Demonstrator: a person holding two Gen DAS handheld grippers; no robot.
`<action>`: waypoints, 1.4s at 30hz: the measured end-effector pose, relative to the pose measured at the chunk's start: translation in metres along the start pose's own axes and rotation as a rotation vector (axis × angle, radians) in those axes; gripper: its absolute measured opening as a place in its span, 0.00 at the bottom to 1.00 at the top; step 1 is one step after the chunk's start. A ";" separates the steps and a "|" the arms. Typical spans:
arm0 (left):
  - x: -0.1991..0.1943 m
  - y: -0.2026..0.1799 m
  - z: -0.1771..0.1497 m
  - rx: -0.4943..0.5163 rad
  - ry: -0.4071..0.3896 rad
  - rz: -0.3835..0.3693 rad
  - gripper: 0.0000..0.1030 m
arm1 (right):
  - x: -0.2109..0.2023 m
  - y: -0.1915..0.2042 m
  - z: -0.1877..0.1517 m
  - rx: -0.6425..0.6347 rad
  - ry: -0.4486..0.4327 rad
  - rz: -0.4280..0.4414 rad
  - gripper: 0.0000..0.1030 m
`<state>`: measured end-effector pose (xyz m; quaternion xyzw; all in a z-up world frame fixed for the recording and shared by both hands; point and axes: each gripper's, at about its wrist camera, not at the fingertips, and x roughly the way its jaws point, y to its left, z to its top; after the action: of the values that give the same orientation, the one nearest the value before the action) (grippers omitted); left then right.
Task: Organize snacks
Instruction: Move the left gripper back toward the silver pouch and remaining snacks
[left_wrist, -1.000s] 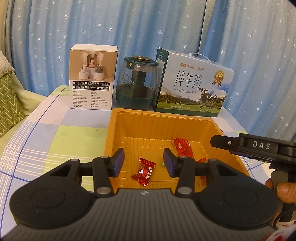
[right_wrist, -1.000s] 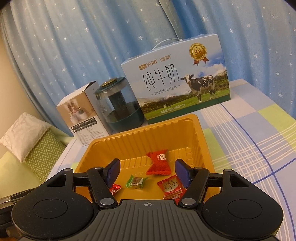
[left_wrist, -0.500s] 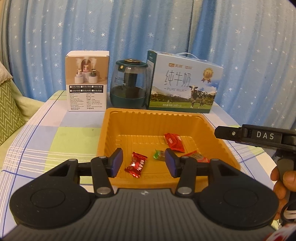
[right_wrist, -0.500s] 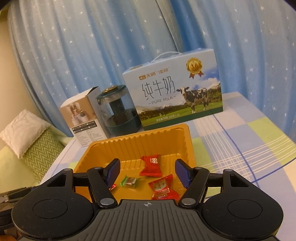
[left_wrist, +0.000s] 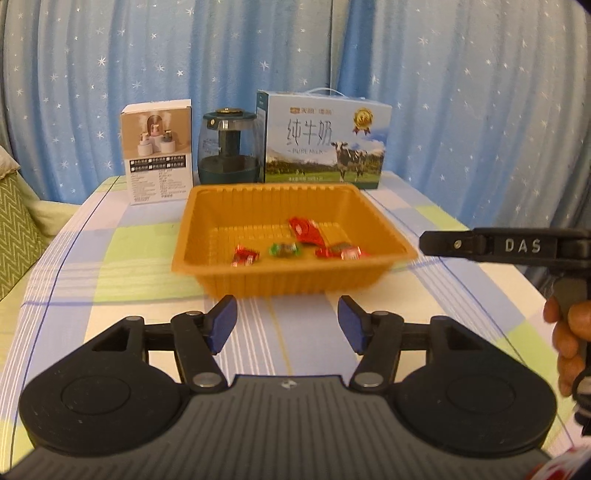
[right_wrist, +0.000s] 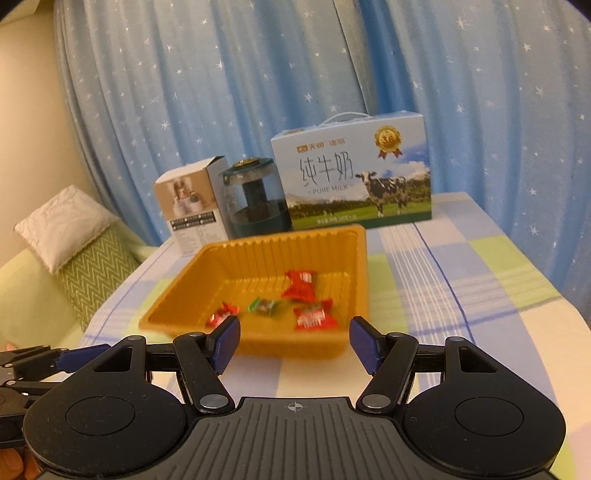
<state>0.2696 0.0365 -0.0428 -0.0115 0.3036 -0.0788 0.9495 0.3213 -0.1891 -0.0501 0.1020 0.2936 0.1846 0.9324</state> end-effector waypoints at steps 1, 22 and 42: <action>-0.005 -0.001 -0.005 -0.003 0.004 -0.002 0.55 | -0.006 -0.001 -0.005 0.005 0.003 -0.004 0.64; -0.062 -0.024 -0.108 0.297 0.138 -0.151 0.55 | -0.079 0.000 -0.105 0.011 0.174 -0.051 0.64; -0.017 -0.054 -0.113 0.634 0.278 -0.324 0.32 | -0.063 -0.003 -0.113 0.033 0.227 -0.072 0.64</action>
<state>0.1824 -0.0111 -0.1217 0.2456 0.3843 -0.3186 0.8309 0.2083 -0.2078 -0.1095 0.0850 0.4037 0.1564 0.8974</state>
